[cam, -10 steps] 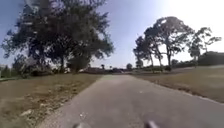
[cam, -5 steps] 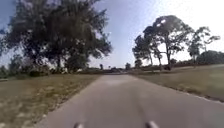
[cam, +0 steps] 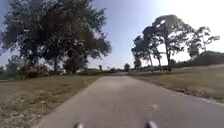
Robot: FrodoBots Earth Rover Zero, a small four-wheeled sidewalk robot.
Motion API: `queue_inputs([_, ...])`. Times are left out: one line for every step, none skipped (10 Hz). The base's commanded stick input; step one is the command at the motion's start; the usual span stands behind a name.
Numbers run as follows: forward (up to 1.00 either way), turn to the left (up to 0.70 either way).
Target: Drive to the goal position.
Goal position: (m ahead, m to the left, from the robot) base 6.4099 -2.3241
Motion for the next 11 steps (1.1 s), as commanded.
queue_inputs([1.0, -0.01])
queue_inputs([1.0, -0.01])
queue_inputs([1.0, -0.01])
queue_inputs([1.0, -0.01])
queue_inputs([1.0, -0.01])
queue_inputs([1.0, -0.01])
queue_inputs([1.0, -0.01])
queue_inputs([1.0, -0.01])
queue_inputs([1.0, -0.01])
queue_inputs([1.0, -0.01])
queue_inputs([1.0, -0.01])
